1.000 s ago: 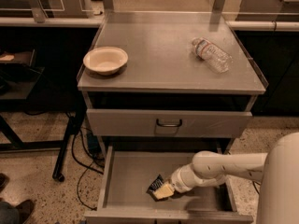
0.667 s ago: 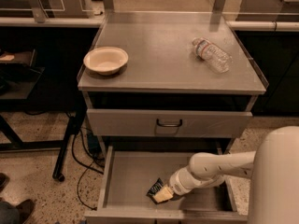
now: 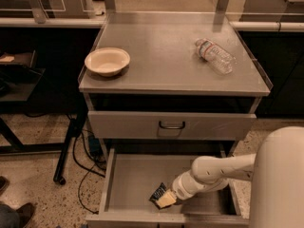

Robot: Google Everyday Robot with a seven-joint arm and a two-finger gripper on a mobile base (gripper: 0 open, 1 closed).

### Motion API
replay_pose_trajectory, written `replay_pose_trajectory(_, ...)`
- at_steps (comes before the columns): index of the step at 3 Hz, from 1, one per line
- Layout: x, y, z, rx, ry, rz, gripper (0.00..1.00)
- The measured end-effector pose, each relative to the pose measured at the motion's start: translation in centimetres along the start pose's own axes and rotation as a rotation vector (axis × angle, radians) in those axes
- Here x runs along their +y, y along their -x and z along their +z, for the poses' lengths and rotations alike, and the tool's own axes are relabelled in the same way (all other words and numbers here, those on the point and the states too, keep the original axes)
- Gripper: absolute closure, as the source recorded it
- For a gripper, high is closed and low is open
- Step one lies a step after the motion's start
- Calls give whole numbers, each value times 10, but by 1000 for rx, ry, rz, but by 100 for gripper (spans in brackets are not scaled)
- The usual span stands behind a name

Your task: Place rxbar blueberry into middle drawer

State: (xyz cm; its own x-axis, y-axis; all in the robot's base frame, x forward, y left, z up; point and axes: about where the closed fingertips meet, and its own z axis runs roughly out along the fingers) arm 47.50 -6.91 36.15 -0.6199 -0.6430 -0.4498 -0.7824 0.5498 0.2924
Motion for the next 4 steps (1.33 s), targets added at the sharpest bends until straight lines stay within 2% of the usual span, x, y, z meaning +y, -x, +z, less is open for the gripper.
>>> replay_pose_trajectory(1, 0, 0, 0, 0, 0, 0, 63)
replay_pose_trajectory(2, 0, 0, 0, 0, 0, 0, 32)
replay_pose_trajectory(3, 0, 0, 0, 0, 0, 0, 8)
replay_pose_trajectory(4, 0, 0, 0, 0, 0, 0, 0)
